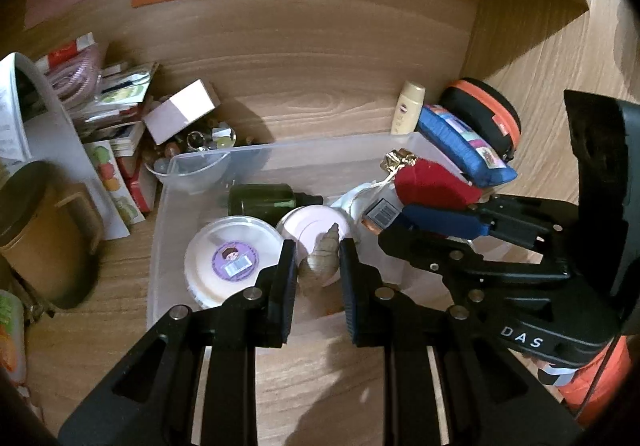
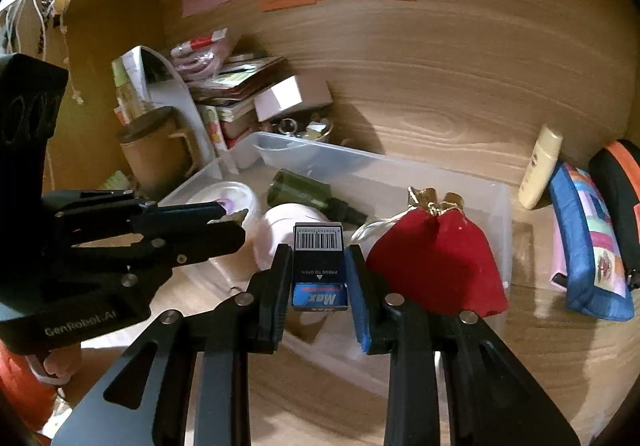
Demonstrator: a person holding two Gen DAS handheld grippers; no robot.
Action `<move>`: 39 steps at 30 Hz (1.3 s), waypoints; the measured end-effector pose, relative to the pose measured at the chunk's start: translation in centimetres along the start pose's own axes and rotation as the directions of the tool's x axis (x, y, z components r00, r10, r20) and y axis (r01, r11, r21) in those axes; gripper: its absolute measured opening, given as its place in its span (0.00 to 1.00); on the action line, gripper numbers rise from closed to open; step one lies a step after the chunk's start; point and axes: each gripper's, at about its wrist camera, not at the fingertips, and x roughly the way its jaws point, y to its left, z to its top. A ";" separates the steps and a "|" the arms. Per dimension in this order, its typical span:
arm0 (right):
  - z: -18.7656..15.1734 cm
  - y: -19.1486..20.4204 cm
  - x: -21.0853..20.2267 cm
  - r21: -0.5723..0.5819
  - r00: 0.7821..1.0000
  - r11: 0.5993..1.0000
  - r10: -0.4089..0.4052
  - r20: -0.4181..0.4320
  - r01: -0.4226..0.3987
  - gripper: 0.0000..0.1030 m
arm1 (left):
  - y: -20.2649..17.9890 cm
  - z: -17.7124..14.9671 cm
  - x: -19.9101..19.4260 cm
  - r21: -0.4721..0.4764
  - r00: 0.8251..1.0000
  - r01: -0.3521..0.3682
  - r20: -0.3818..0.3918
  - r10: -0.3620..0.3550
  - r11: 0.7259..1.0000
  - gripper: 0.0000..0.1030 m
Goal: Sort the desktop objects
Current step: 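Carry the seashell into the clear box with the left tool while the right tool releases the blue box there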
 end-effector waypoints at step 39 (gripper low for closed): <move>0.7 -0.6 -3.6 0.046 0.991 0.992 -0.117 0.062 0.114 0.64 | -0.1 0.2 -0.8 0.000 0.996 -0.072 0.052 0.072 0.997 0.61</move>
